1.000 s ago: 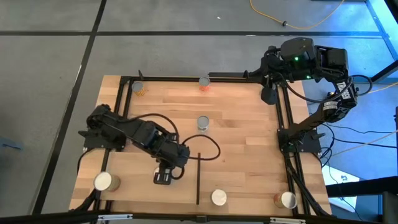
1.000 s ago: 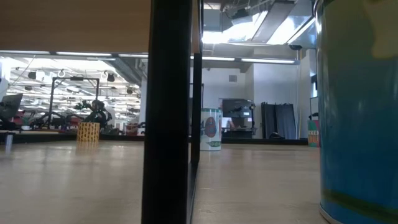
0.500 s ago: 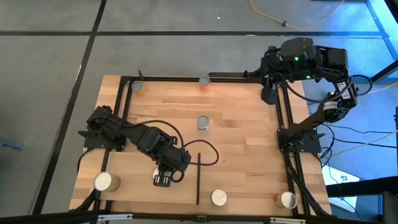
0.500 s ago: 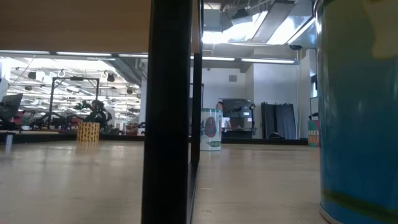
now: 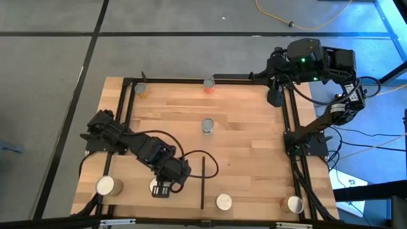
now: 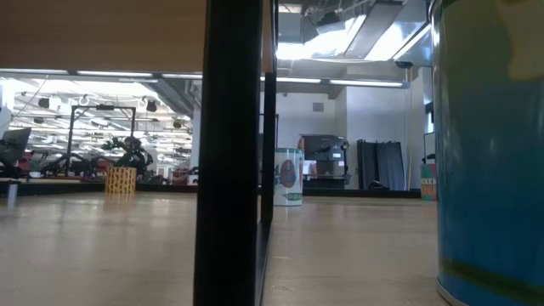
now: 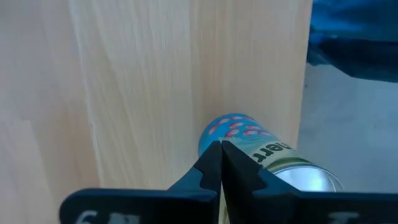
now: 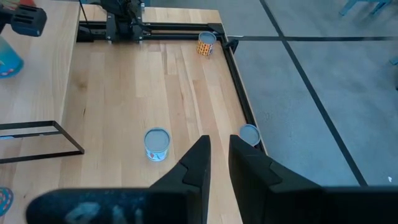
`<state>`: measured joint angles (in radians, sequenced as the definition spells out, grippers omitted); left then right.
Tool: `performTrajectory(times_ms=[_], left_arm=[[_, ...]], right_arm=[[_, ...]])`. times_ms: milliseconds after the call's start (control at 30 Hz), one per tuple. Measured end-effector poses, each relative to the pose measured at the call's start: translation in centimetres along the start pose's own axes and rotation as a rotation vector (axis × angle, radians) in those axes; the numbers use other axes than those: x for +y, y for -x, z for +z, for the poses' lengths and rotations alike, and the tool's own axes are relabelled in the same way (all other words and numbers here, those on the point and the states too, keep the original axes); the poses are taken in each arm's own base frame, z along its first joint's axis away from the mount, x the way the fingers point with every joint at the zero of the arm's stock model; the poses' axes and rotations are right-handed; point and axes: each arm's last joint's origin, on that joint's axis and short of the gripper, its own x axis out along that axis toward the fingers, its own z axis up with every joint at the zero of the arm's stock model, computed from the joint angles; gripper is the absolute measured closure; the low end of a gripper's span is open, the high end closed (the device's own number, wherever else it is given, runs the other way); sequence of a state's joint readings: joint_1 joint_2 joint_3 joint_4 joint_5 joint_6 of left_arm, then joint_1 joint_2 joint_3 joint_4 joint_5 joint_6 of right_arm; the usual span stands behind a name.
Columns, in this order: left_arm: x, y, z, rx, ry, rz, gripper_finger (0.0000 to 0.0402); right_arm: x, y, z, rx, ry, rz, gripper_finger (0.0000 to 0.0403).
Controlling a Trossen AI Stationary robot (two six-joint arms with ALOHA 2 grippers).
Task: Pick and place cans onto a shelf
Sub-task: Put the top canned cherries on the shelf
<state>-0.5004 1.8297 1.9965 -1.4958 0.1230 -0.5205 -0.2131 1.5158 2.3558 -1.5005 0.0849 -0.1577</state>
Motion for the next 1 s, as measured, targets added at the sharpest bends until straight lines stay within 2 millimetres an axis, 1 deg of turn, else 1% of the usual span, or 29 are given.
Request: performTrajectory(times_ms=[267, 367, 500, 600, 667, 767, 1000], left_arm=[[-1.0, -0.2, -1.4, 0.066, 0.011, 0.033, 0.0401], [-1.2, -0.1, -1.5, 0.048, 0.001, 0.051, 0.0401], [-1.4, 1.3, -1.2, -0.03, -0.025, 0.05, 0.0401], [-1.8, 2.4, -0.7, -0.115, -0.064, 0.005, 0.0402], [-2.1, 2.7, -0.4, -0.143, -0.092, -0.036, 0.0402], [-2.3, 2.6, -0.5, -0.128, -0.102, -0.062, 0.0402], [-2.6, 1.6, -0.2, -0.11, -0.122, -0.12, 0.0401]], right_arm=[[0.0, 0.0, 0.0, 0.0, 0.0, 0.0, 0.0344], [0.0, 0.0, 0.0, 0.0, -0.001, 0.0, 0.0344], [0.0, 0.0, 0.0, 0.0, -0.023, 0.0, 0.0344], [0.0, 0.0, 0.0, 0.0, -0.023, 0.0, 0.0344], [0.0, 0.0, 0.0, 0.0, -0.023, 0.0, 0.0344], [0.0, 0.0, 0.0, 0.0, -0.025, 0.0, 0.0344], [0.0, 0.0, 0.0, 0.0, -0.026, 0.0, 0.0344]])
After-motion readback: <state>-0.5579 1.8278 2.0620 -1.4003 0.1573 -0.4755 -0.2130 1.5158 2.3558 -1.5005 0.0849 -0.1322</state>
